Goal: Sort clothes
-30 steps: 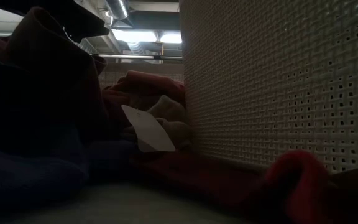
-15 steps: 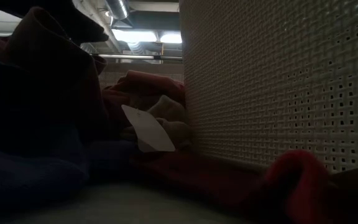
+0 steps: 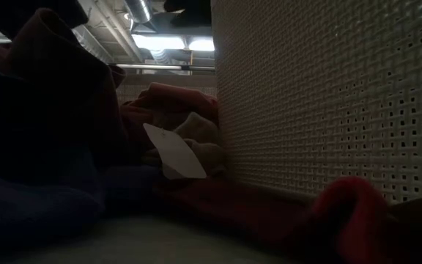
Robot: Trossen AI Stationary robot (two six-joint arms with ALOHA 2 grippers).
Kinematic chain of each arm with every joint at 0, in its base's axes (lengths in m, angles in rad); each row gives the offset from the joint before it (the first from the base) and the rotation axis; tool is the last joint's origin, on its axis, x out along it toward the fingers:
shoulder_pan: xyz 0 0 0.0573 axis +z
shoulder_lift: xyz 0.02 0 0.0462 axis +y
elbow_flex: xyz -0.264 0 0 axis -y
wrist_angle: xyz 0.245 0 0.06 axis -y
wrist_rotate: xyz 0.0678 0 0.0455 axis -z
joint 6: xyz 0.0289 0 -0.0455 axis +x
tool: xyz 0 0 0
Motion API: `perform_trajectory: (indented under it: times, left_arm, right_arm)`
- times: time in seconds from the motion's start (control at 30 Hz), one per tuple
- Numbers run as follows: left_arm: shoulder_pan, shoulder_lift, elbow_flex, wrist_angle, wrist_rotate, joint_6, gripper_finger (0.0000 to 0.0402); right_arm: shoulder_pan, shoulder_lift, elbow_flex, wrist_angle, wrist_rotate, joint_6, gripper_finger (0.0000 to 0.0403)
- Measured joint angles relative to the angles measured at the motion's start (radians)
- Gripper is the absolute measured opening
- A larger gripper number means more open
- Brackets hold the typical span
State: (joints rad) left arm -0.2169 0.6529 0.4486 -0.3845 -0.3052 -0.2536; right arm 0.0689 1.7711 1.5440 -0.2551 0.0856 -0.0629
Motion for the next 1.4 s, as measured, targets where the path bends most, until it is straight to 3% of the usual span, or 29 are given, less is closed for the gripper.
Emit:
perform_trajectory:
  times: [0.2, 0.4, 0.57, 0.73, 1.17, 1.4]
  left_arm:
    - [0.0, 0.017, -0.018, -0.003, -0.001, -0.007, 0.0168]
    - [-0.012, 0.019, -0.018, 0.063, -0.002, 0.043, 0.0168]
    - [-0.075, 0.029, -0.017, 0.269, 0.029, 0.133, 0.0168]
    - [-0.136, 0.062, -0.017, 0.283, 0.037, 0.134, 0.0168]
    - [-0.137, 0.175, 0.0, 0.248, 0.033, 0.113, 0.0168]
    - [-0.121, 0.269, 0.009, 0.546, 0.028, 0.264, 0.0168]
  right_arm:
    - [-0.002, 0.03, -0.001, -0.052, -0.008, -0.021, 0.0253]
    - [0.065, 0.019, 0.025, -0.143, -0.053, -0.022, 0.0253]
    - [0.141, 0.019, 0.162, -0.387, 0.037, -0.016, 0.0253]
    - [0.202, 0.016, 0.223, -0.466, 0.128, 0.024, 0.0253]
    - [0.217, 0.017, 0.202, -0.438, 0.135, 0.028, 0.0253]
    - [0.198, 0.018, 0.18, -0.422, 0.132, 0.027, 0.0253]
